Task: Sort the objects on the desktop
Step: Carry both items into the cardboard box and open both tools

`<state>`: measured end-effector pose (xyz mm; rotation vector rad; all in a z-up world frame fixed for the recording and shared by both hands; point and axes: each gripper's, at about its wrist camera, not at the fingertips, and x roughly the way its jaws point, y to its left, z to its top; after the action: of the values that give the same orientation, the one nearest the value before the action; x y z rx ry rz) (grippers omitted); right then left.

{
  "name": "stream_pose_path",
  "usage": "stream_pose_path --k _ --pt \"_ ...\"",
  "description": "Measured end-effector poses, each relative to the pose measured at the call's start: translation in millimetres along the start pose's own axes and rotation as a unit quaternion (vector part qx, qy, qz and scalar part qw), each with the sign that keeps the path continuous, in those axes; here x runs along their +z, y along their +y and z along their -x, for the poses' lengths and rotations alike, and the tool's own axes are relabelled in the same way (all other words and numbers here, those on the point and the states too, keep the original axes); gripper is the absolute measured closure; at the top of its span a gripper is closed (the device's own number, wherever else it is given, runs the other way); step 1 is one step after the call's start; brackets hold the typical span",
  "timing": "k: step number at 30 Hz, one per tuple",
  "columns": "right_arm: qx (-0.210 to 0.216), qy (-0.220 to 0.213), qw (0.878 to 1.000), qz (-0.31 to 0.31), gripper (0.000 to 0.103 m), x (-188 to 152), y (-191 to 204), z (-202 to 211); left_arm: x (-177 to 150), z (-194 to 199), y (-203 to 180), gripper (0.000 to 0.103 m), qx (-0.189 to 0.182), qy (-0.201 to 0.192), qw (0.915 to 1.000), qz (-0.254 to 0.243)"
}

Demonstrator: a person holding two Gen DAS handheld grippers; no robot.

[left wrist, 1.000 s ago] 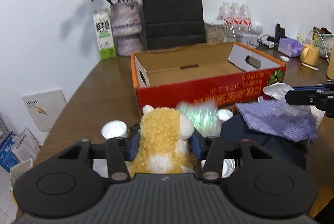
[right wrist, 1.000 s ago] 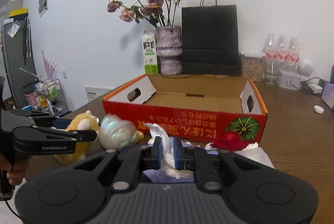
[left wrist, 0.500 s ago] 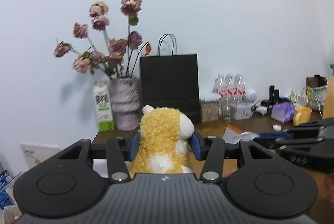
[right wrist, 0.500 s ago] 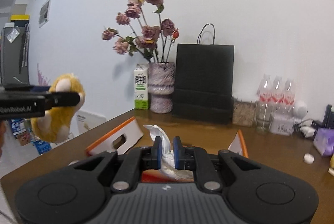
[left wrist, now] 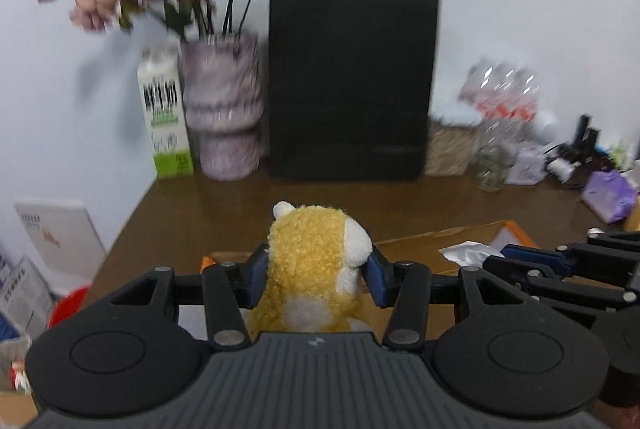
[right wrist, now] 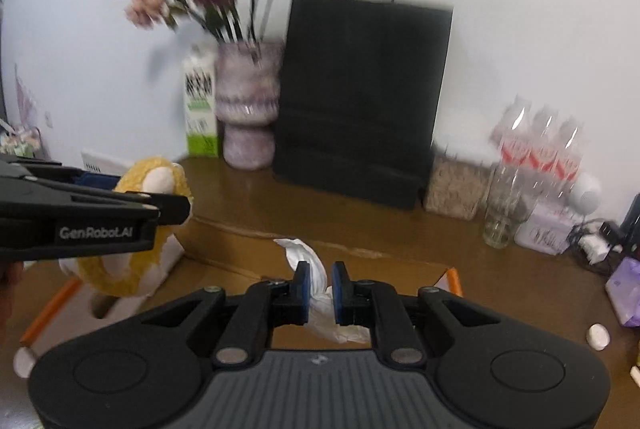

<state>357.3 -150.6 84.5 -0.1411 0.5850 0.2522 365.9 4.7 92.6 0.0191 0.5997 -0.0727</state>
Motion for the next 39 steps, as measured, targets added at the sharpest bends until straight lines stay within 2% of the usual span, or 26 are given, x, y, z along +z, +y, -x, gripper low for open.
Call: stream_pose_path --k 3,7,12,18,20,21,22,23,25,26,33,39 --pt "-0.004 0.03 1.0 0.008 0.092 -3 -1 -34 -3 -30 4 0.053 0.007 0.034 0.9994 0.002" --pt "0.004 0.063 0.998 0.013 0.093 -8 -4 -64 -8 -49 0 0.054 0.014 0.052 0.9985 -0.011" --pt "0.019 0.094 0.995 0.001 0.092 -14 -11 -82 -14 -62 -11 0.054 0.017 0.071 0.9968 -0.034" --pt "0.03 0.12 0.992 -0.014 0.091 -23 -14 -90 -23 -79 -17 0.053 0.024 0.1 0.9943 -0.031" --pt "0.027 0.116 0.993 -0.016 0.08 -22 -16 -87 -22 -77 -18 0.041 0.025 0.094 0.9947 -0.034" --pt "0.026 0.116 0.993 -0.016 0.063 -21 -16 -86 -21 -74 -19 0.038 0.024 0.087 0.9953 -0.035" --pt "0.024 0.116 0.993 -0.017 0.044 -21 -17 -84 -19 -70 -18 0.028 0.026 0.078 0.996 -0.035" --pt "0.024 0.111 0.993 -0.018 0.038 -21 -17 -81 -17 -65 -18 0.016 0.026 0.072 0.9965 -0.034" --pt "0.026 0.098 0.995 -0.019 0.023 -20 -18 -73 -12 -56 -18 0.004 0.021 0.056 0.9977 -0.032" --pt "0.026 0.094 0.995 -0.021 0.019 -19 -19 -69 -10 -51 -18 0.0 0.022 0.047 0.9982 -0.03" --pt "0.023 0.061 0.997 -0.031 0.002 -16 -18 -34 -5 -18 -19 0.0 0.032 0.021 0.9991 -0.016" --pt "0.019 0.039 0.999 -0.032 0.001 -17 -13 0 -13 11 -9 0.0 0.042 0.003 0.9991 -0.006"
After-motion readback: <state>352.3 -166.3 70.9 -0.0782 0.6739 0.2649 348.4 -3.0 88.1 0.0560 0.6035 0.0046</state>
